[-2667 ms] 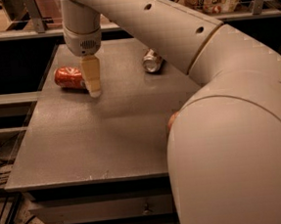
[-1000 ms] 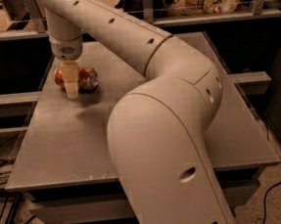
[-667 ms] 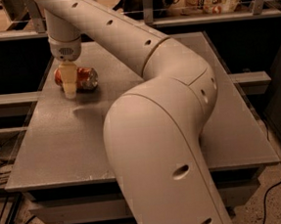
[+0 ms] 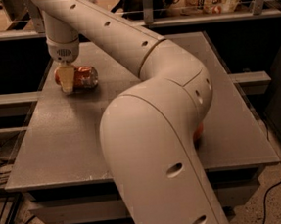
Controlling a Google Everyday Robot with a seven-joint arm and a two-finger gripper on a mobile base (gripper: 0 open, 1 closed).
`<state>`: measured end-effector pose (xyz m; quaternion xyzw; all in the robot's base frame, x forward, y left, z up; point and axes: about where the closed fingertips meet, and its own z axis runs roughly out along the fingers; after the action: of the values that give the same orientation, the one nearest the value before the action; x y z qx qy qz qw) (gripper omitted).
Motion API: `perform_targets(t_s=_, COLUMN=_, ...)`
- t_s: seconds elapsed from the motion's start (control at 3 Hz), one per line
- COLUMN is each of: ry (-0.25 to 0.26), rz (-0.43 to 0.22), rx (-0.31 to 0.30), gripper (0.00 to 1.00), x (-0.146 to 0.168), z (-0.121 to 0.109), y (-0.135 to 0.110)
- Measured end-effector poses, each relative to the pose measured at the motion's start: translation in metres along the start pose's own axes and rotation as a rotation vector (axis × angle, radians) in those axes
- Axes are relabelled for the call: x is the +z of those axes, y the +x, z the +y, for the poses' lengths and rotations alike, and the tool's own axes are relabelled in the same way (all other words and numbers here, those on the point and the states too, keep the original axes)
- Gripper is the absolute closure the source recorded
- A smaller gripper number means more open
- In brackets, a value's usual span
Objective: Place coke can upright
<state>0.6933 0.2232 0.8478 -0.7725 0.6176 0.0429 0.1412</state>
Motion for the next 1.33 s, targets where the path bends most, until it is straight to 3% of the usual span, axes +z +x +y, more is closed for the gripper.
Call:
perform_targets(t_s=0.67, ry=0.026, rz=-0.029, rx=-0.002, gripper=0.93, x=-0.011, z=-0.001, y=-0.001)
perform_targets(t_s=1.0, ry=0.095, rz=-0.106, rx=-0.021, gripper=1.0, x=-0.034, z=-0.005, y=0.003)
perform_targets(t_s=1.33, ry=0.204, rz=-0.245, rx=-0.089, gripper=1.0, x=-0.063, z=0.0, y=0.011)
